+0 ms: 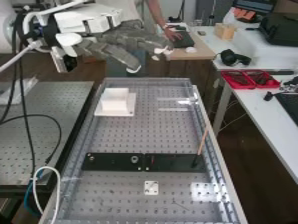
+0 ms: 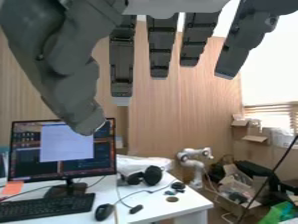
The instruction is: Grab the larger nut and place it in the white container
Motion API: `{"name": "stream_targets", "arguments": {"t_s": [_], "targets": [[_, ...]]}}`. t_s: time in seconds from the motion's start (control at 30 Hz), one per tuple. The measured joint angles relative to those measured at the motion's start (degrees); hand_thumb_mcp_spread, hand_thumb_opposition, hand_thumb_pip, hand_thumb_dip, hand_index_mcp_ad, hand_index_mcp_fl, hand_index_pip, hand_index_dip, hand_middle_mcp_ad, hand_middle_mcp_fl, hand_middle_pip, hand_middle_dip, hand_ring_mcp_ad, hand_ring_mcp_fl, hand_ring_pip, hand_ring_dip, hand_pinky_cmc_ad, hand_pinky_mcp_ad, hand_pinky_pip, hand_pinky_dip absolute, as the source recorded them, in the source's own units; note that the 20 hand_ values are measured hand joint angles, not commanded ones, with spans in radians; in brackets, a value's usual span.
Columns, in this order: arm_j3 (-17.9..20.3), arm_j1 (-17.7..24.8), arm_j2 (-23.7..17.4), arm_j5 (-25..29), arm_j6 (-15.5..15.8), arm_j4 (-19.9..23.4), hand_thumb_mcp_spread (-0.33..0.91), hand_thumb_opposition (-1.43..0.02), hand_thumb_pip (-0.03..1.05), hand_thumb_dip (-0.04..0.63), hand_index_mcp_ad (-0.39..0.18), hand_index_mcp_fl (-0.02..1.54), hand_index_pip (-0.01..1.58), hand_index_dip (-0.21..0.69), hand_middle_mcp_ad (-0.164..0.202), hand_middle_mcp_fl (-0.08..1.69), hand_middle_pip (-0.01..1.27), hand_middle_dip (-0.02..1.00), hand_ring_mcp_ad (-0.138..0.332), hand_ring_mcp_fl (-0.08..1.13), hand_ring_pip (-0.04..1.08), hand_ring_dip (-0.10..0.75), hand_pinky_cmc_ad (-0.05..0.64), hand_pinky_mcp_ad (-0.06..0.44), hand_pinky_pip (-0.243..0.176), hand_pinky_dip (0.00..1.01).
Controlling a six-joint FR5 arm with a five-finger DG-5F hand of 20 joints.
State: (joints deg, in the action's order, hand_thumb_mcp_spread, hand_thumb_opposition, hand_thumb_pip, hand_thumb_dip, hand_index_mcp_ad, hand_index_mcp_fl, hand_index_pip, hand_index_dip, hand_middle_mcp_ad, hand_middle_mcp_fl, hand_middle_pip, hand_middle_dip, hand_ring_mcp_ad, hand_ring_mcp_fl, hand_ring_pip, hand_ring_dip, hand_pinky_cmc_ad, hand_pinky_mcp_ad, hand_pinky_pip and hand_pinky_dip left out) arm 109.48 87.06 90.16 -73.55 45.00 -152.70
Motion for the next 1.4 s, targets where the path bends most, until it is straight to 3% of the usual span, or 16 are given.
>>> {"name": "stream_targets", "arguments": {"t_s": [0.33, 0.97, 1.1, 1.27, 1.33, 1.4], "targets": [[-3.5, -0.8, 2.8, -3.2, -1.4, -4.0, 0.26, -0.83, 0.82, 0.239, -0.141, 0.0, 1.09, -0.042, 0.051, 0.13, 0.13, 0.25, 0.099, 0.02, 0.11, 0.112, 0.278, 0.243, -0.059, 0.47], [-6.6, -2.1, 3.7, -6.8, 0.4, -6.0, 0.26, -0.83, 0.82, 0.239, -0.143, 0.01, 1.04, -0.042, 0.051, 0.13, 0.13, 0.25, 0.099, 0.02, 0.11, 0.112, 0.278, 0.243, -0.059, 0.45], [-7.0, -2.5, 3.7, -7.6, 0.7, -6.8, 0.24, -0.83, 0.81, 0.239, -0.143, 0.0, 0.91, -0.042, 0.051, 0.13, 0.13, 0.25, 0.099, 0.02, 0.11, 0.112, 0.278, 0.248, -0.059, 0.45], [-7.6, -3.1, 3.7, -9.2, 0.6, -9.0, 0.19, -0.81, 0.76, 0.236, -0.148, 0.0, 0.55, -0.042, 0.051, 0.13, 0.13, 0.25, 0.098, 0.02, 0.11, 0.112, 0.276, 0.243, -0.059, 0.45], [-7.5, -3.3, 3.6, -9.6, 0.6, -9.0, 0.18, -0.8, 0.76, 0.236, -0.148, 0.01, 0.38, -0.042, 0.049, 0.13, 0.13, 0.25, 0.091, 0.02, 0.11, 0.112, 0.276, 0.262, -0.059, 0.45], [-7.2, -3.4, 3.4, -9.8, 0.6, -8.6, 0.16, -0.79, 0.76, 0.234, -0.145, 0.01, 0.32, -0.042, 0.051, 0.13, 0.13, 0.25, 0.094, 0.02, 0.11, 0.112, 0.278, 0.264, -0.059, 0.45]]}}
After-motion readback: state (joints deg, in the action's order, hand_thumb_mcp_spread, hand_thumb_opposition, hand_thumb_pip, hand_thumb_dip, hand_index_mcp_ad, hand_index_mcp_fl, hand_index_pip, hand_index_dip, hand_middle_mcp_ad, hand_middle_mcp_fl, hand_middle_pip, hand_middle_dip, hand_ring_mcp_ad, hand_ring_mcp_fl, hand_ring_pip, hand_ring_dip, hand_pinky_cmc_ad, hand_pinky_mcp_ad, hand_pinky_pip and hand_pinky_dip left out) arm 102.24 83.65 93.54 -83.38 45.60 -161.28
